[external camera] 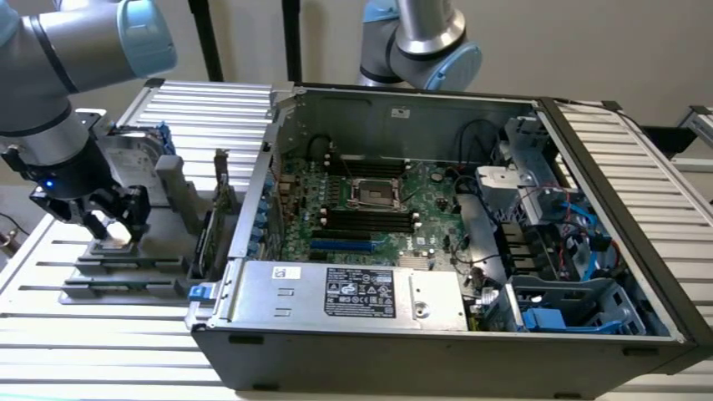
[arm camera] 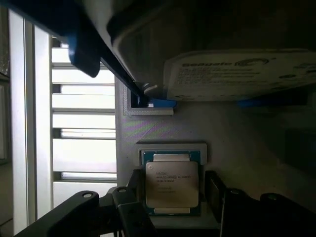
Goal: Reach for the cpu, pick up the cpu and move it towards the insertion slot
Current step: 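Pick up the cpu and move it towards the insertion slot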
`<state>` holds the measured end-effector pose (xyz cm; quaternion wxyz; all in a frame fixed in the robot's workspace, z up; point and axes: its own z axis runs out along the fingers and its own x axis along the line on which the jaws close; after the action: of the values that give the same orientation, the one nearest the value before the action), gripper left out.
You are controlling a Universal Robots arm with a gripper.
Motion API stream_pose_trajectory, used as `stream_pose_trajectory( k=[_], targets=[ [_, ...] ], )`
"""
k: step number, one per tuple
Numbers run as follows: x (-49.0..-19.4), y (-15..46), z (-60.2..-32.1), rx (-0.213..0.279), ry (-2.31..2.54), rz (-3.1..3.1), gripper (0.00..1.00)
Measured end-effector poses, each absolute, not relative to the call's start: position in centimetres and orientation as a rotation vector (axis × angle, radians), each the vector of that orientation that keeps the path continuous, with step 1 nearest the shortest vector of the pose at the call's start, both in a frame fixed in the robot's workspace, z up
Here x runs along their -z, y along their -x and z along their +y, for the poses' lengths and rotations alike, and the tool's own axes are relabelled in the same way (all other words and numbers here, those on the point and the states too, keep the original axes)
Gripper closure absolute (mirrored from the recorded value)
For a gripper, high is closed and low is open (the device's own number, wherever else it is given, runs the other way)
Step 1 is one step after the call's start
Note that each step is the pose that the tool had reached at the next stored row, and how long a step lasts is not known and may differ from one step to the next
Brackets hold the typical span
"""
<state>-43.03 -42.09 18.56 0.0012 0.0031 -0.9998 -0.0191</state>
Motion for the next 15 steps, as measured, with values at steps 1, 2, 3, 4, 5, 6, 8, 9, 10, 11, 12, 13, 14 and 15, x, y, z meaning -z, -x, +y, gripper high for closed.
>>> stream_pose_trajectory(
  k=[1,2,3,4,5,6,8,9,10,11,12,13,14,15],
  targets=[
    [-18.56,43.03,-42.09,0.060,-0.010,-3.139,0.38],
    [-18.55,43.03,-42.09,0.060,-0.011,-3.139,0.38],
    [-18.55,43.03,-42.09,0.060,-0.011,-3.139,0.38],
    [-18.54,43.03,-42.09,0.060,-0.011,-3.139,0.38],
    [-18.54,43.03,-42.09,0.060,-0.011,-3.139,0.38],
    [-18.54,43.03,-42.09,0.060,-0.011,-3.138,0.40],
    [-18.55,43.03,-42.09,0.060,-0.012,-3.138,0.40],
    [-18.55,43.03,-42.09,0.060,-0.012,-3.138,0.45],
    [-18.54,43.03,-42.09,0.060,-0.012,-3.138,0.45],
    [-18.53,43.03,-42.09,0.060,-0.013,-3.138,0.45],
    [-18.53,43.03,-42.09,0.060,-0.013,-3.138,0.45],
    [-18.53,43.03,-42.09,0.060,-0.013,-3.138,0.45],
    [-18.53,43.03,-42.09,0.060,-0.013,-3.137,0.45],
    [-18.52,43.02,-42.09,0.060,-0.013,-3.137,0.45]
  ],
)
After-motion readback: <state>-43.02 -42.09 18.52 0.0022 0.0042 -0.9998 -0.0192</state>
